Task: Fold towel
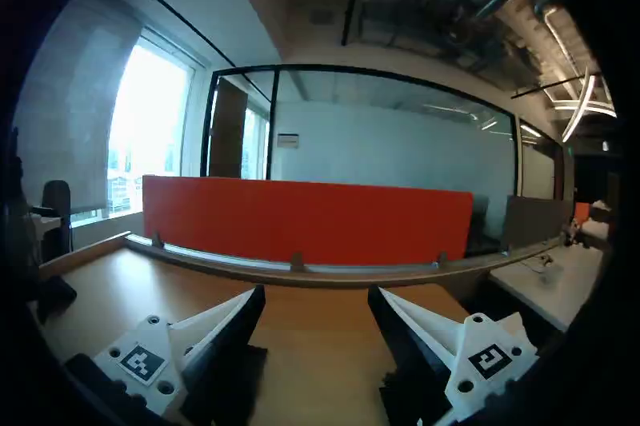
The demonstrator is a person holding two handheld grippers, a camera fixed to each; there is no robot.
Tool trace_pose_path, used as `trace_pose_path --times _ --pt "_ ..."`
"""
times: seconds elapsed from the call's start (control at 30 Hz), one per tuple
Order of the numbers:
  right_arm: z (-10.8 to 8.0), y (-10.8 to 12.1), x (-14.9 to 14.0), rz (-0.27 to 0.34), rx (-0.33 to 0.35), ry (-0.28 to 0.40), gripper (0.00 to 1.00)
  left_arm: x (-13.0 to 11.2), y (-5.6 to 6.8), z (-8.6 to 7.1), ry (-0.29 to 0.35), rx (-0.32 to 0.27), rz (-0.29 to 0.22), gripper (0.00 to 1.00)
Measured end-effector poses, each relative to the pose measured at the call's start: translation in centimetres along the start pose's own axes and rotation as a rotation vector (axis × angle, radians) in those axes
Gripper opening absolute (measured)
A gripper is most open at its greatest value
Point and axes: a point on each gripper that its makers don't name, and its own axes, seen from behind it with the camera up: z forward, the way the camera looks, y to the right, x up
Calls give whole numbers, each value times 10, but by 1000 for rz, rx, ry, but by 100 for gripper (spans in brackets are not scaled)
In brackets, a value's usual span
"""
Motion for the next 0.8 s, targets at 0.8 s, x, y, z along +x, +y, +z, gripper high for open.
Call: trace_pose_path --times 0.8 --pt "-10 -74 -27 -166 404 -201 100 -28 54 -9 -178 -310 96 97"
